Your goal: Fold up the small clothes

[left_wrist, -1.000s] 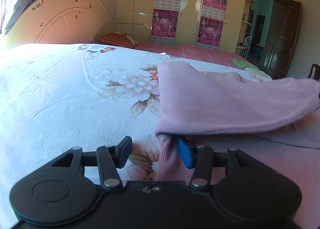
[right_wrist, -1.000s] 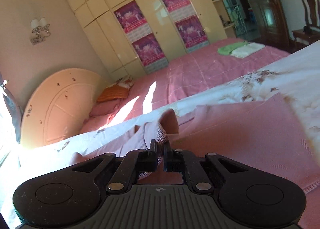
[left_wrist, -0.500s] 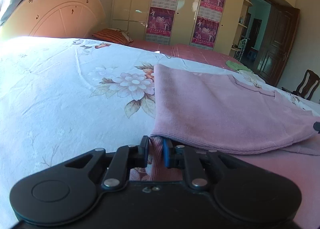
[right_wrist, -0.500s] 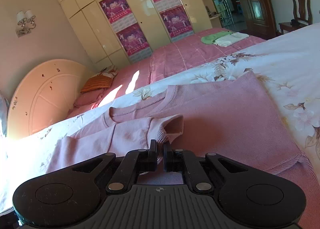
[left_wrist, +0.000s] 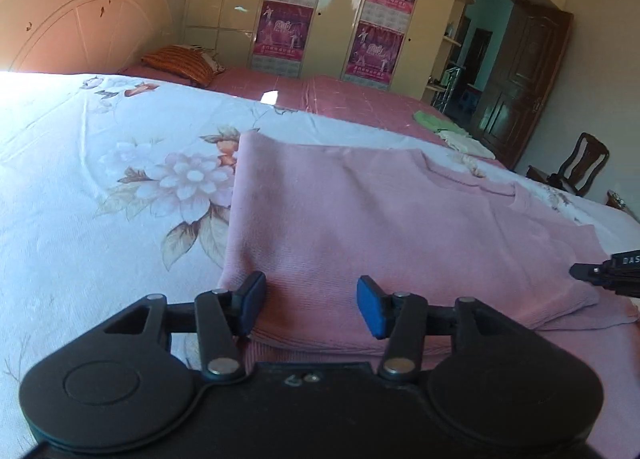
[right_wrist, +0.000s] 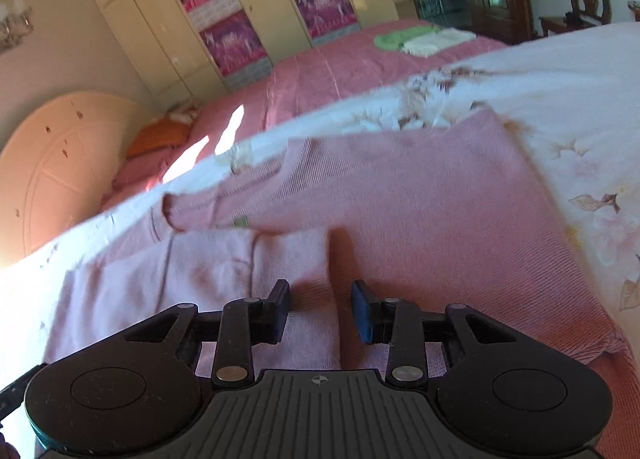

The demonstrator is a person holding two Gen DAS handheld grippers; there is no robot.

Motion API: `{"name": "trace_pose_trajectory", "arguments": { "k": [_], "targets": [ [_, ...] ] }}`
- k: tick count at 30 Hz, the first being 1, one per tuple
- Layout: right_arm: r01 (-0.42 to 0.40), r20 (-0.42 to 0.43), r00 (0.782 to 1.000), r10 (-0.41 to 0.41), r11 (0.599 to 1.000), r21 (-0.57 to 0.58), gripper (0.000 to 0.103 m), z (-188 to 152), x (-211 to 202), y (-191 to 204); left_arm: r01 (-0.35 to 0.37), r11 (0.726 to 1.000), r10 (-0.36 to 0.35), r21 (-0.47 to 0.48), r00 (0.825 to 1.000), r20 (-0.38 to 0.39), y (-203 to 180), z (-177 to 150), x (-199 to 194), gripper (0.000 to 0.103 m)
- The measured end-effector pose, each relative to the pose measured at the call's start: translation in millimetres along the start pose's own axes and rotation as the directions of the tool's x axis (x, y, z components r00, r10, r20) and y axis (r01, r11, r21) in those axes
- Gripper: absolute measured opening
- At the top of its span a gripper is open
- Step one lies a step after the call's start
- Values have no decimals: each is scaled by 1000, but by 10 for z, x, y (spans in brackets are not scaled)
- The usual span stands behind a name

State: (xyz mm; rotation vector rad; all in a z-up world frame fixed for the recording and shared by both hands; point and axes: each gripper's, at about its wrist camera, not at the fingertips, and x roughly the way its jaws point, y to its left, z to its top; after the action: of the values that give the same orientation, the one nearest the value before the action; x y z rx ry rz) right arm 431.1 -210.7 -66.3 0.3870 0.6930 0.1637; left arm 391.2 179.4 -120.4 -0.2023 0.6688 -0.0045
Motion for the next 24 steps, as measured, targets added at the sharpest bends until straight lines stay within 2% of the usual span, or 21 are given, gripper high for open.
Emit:
{"name": "trace_pose_trajectory", "arguments": {
  "k": [2,5,6,8,10,11,12,13,15,18,19,20,21,22,24],
  "targets": [
    [-37,17,999,37,999,-27,3,-22,-133,26,-1,1000,1,26,1000,17,32,-35,-44,48],
    [-47,46,998,48,998,-40,3,-119,-378,-20,0,998,-1,56,1000,20,43,-87,-102,48],
    [-43,43,998,44,998,-39,3,-164,-389,-48,1,998,-2,59,1000,21,49,-96,-111,48],
    [17,7,1000,-17,999,-36,3,-234,-247,-101,4,998,-5,56,1000,18,55,-84,-97,48],
    [1,24,1000,-2,1000,5,4,-230,-217,-168,-9,997,8,79,1000,9,10,-33,-90,49],
    [26,48,998,-27,1000,17,8,-190,-269,-163,-18,996,16,84,1000,13,-28,18,-102,57],
    [53,86,995,-54,998,14,20,-161,-324,-142,-26,996,23,84,999,37,-79,78,-128,72],
    [50,125,991,-51,999,11,25,-134,-369,-121,-22,996,16,86,998,68,-139,146,-143,78],
    [-7,136,991,6,1000,7,28,-51,-339,-47,43,995,-52,91,993,102,-317,311,-89,80],
    [-50,125,990,62,994,-99,28,-28,-192,265,130,985,-137,115,989,56,-649,390,178,80],
    [-59,97,993,74,987,-149,28,-58,-102,370,152,979,-159,134,987,38,-747,358,270,80],
    [-38,37,998,46,980,-196,28,-105,48,454,155,974,-155,168,988,-11,-838,271,408,80],
    [3,11,1000,0,972,-234,27,-147,154,491,125,973,-110,196,990,-85,-893,163,565,80],
    [16,21,1000,-11,965,-261,28,-154,136,518,101,969,-85,224,993,-82,-908,83,598,80],
    [-15,28,999,21,978,-209,28,-78,-21,485,114,968,-110,222,994,-27,-876,25,428,80]
  ]
}}
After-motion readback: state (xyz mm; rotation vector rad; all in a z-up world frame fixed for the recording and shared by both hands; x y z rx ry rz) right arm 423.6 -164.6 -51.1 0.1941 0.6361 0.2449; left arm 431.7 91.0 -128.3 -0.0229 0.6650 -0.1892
